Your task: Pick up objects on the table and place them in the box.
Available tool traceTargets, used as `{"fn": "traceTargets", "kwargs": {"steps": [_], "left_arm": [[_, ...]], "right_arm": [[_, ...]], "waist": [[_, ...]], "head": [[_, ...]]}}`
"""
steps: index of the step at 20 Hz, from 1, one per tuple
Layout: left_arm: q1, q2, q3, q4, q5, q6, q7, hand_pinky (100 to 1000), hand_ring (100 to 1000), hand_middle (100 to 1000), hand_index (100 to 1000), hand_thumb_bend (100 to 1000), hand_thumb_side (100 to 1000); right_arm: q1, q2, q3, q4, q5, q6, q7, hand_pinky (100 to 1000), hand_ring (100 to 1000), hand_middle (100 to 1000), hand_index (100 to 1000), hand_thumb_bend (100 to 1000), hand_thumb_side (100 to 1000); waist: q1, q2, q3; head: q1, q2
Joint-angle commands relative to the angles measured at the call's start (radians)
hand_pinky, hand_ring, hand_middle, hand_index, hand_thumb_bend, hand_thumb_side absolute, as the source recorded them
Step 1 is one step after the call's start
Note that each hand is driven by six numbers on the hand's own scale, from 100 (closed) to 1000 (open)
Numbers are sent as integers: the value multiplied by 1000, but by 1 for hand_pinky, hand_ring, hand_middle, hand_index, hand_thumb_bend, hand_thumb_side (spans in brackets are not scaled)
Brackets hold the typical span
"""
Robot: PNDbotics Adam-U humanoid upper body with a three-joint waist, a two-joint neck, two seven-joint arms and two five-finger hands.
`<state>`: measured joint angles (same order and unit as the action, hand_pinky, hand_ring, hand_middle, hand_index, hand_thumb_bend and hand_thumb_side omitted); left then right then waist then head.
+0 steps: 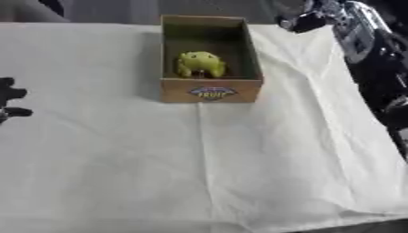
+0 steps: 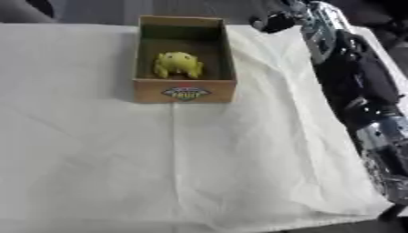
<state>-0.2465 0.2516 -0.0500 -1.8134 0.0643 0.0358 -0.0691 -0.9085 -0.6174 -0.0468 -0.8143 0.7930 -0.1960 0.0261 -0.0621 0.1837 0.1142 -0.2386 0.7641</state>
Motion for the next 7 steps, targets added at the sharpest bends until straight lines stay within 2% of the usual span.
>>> {"fn": "traceTargets", "kwargs": {"steps": [1,7], "left_arm": [[-4,16,10,-9,-5,-1,4,630,770,583,749,328,614],[4,20,12,-8,-6,-2,6,630,770,583,750,324,612]], "right_arm": [[-9,-59,-23,47,-58,26,-41,648,791,748,861,317,215],[-3,-90,-47,183,-162,78,-73,610,765,710,837,266,194]], "waist": [[3,-22,-6],[6,-31,-3]], "head": [[4,6],[14,6]]}}
